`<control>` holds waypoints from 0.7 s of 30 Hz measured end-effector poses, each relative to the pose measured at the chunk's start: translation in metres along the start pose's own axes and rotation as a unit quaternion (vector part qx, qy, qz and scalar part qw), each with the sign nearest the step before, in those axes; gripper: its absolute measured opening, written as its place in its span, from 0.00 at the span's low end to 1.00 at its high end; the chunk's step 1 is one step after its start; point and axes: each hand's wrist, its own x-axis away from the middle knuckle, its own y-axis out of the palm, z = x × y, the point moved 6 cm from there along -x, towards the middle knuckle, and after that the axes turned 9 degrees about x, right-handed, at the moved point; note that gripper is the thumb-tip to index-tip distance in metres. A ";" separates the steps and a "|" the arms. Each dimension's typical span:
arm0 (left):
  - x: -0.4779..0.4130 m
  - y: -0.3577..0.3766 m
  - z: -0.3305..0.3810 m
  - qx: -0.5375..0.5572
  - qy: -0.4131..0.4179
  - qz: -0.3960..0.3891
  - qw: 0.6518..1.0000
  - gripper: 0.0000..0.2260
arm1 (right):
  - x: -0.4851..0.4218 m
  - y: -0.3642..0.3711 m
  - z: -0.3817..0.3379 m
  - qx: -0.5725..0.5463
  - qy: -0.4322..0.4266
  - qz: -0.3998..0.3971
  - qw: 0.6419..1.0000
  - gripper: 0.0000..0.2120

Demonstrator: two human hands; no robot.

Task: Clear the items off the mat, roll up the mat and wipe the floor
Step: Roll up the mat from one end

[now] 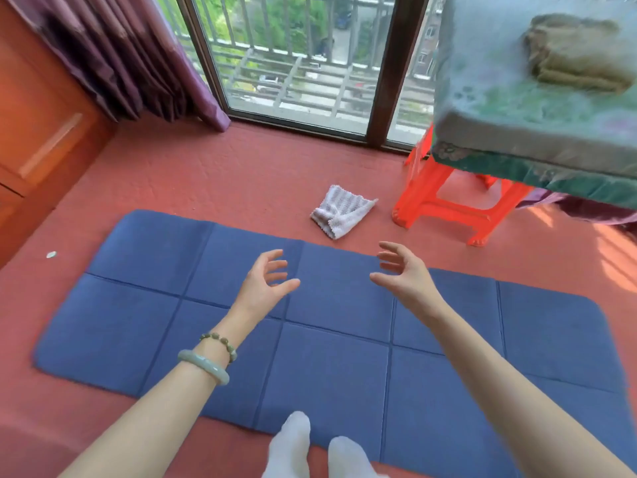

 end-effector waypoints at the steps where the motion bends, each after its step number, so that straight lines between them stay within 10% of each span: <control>1: 0.023 -0.010 0.025 0.003 0.000 -0.007 1.000 0.26 | 0.022 -0.010 -0.027 0.006 -0.002 -0.013 1.000 0.25; 11: 0.260 -0.129 0.256 0.106 0.025 0.020 0.994 0.31 | 0.204 -0.082 -0.282 0.033 -0.059 -0.157 0.985 0.25; 21: 0.398 -0.258 0.296 0.110 0.072 0.133 0.982 0.34 | 0.272 -0.019 -0.426 0.043 -0.143 -0.241 0.959 0.28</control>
